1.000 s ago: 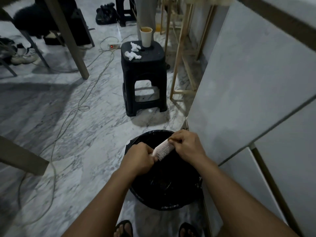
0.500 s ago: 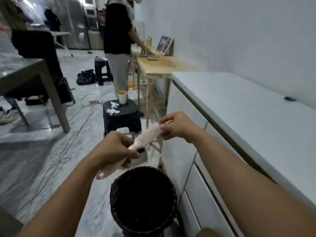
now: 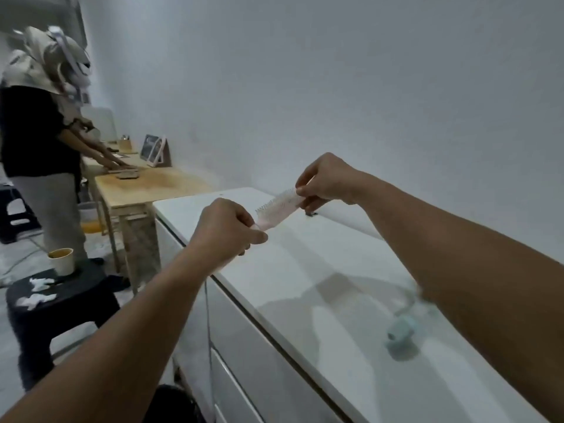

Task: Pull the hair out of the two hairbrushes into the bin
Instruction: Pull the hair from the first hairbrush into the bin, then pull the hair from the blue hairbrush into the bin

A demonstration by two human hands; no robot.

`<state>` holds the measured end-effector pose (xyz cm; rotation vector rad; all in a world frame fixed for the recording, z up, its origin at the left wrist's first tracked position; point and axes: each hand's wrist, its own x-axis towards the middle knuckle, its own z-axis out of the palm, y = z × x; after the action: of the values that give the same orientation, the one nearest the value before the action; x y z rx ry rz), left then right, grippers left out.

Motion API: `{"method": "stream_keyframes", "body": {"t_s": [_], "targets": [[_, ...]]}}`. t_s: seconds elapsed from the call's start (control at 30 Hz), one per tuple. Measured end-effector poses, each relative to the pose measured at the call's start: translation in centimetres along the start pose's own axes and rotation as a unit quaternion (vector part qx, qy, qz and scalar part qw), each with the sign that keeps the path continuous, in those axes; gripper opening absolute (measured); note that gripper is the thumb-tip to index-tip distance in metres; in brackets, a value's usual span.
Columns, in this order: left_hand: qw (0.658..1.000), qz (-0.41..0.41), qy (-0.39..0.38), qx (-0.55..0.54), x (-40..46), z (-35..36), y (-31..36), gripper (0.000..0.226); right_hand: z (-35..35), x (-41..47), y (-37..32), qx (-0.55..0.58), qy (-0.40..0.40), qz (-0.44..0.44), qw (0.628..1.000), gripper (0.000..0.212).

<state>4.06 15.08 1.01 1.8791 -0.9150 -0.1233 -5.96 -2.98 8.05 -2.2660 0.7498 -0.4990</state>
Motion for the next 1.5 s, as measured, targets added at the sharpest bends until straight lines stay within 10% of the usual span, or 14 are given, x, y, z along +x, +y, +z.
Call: {"method": "stream_keyframes", "body": {"t_s": [0.27, 0.5, 0.8, 1.0, 1.13, 1.5], "targets": [[0.994, 0.019, -0.09, 0.063, 1.0, 14.9, 5.0, 0.028, -8.3, -3.3, 12.6, -0.059, 0.0, 0.107, 0.993, 0.048], [0.983, 0.035, -0.131, 0.123, 0.4, 20.5, 4.5, 0.029, -11.7, -6.5, 17.1, -0.184, -0.169, 0.189, 0.95, 0.022], [0.965, 0.088, -0.071, 0.238, -0.6, 21.0, 5.7, 0.048, -13.2, -7.5, 19.3, -0.096, -0.261, 0.192, 0.941, 0.039], [0.944, 0.089, -0.253, 0.192, -4.2, 21.4, 8.3, 0.069, -12.4, -7.9, 20.8, -0.06, -0.182, 0.196, 0.962, 0.03], [0.938, 0.116, -0.264, 0.195, -4.6, 21.9, 8.0, 0.04, -11.8, -8.2, 20.3, -0.052, -0.155, 0.197, 0.967, 0.027], [0.923, -0.104, -0.338, -0.15, -4.0, 13.6, 7.7, 0.041, -11.7, -8.3, 10.6, 0.01, -0.116, 0.066, 0.991, 0.034]]}}
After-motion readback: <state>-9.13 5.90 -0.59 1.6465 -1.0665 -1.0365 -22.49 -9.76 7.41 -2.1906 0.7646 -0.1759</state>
